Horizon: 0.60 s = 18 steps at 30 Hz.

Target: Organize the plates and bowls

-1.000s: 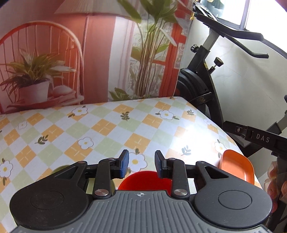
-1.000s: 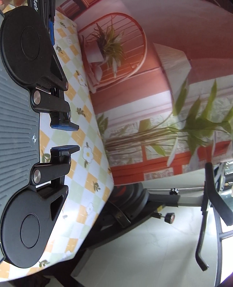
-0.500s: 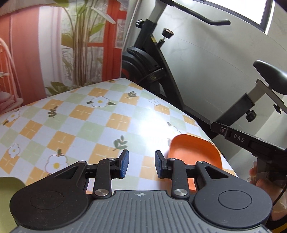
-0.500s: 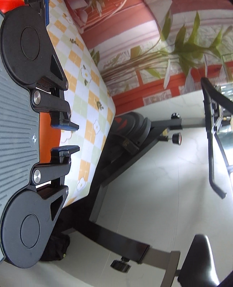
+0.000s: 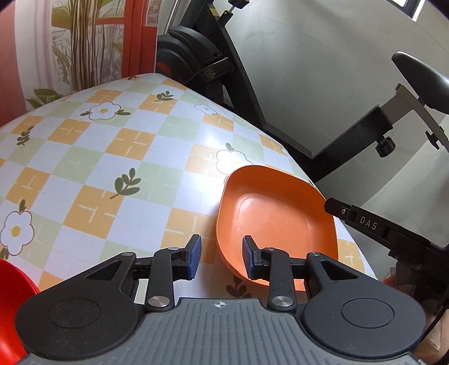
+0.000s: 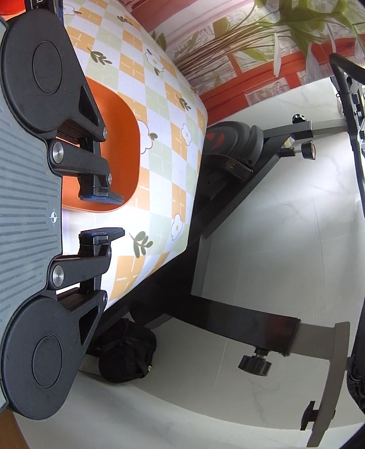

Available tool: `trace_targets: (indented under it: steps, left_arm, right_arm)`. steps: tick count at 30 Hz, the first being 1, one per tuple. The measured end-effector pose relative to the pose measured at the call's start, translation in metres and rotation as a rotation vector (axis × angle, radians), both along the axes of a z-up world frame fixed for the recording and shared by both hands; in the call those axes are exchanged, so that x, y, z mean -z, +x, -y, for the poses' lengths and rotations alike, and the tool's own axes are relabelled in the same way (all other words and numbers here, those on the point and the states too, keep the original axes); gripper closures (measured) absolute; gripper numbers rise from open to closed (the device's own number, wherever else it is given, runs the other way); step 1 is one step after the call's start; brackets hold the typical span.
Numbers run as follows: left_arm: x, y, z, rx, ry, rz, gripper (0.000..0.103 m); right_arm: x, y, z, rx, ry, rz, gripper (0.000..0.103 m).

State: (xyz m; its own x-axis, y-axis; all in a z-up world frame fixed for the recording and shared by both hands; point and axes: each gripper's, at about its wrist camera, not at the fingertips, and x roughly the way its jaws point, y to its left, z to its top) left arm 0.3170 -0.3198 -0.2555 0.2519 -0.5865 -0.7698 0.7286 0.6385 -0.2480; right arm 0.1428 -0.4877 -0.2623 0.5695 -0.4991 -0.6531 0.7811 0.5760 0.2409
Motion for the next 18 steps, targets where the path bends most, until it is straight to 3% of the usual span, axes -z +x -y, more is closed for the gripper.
trace_targets:
  steps: [14,18]
  left_arm:
    - [0.02,0.008,0.006,-0.008,0.015,-0.074,0.069]
    - [0.02,0.009,0.002,0.009,-0.024,-0.111,0.085]
  right_arm:
    - [0.016,0.0,-0.003,-0.018,0.108,0.005,0.095]
    - [0.016,0.0,-0.004,-0.023,0.113,0.007,0.097]
